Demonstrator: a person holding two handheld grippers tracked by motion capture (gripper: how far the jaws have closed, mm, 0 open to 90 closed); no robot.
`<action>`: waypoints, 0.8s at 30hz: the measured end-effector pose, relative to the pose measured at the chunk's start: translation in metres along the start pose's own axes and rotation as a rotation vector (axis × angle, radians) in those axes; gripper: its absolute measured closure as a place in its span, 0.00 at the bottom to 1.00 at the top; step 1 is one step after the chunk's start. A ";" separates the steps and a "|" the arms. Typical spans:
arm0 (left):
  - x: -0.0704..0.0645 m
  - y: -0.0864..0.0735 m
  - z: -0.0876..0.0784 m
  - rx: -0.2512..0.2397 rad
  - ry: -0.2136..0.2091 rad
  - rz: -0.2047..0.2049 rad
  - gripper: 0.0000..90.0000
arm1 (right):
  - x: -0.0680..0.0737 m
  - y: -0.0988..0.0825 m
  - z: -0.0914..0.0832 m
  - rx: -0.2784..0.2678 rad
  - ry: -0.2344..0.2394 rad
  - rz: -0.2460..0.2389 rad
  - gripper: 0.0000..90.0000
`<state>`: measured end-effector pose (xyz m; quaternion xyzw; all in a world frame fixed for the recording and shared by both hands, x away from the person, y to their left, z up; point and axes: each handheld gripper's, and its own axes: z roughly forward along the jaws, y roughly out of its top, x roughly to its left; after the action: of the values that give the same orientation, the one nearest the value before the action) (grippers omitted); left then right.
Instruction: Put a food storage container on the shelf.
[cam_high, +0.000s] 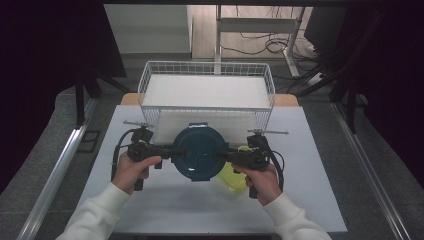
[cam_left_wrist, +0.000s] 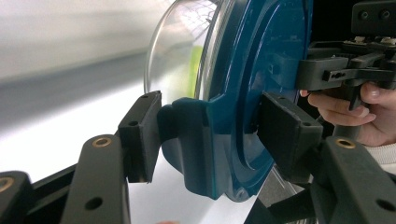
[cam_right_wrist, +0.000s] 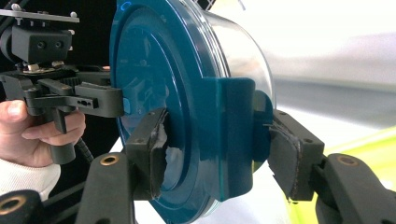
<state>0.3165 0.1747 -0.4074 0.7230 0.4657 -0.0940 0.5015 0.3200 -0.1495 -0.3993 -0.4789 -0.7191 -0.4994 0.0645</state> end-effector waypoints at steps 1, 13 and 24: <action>-0.001 0.003 -0.001 -0.002 0.001 0.006 0.46 | 0.000 0.003 -0.001 -0.003 0.000 -0.002 0.47; -0.012 0.034 -0.010 -0.033 0.005 0.046 0.46 | 0.010 0.031 -0.011 -0.037 -0.001 -0.033 0.47; -0.017 0.053 -0.015 -0.051 0.004 0.072 0.46 | 0.016 0.050 -0.016 -0.055 0.001 -0.057 0.47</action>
<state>0.3427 0.1738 -0.3556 0.7267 0.4425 -0.0625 0.5217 0.3432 -0.1503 -0.3492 -0.4595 -0.7186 -0.5207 0.0372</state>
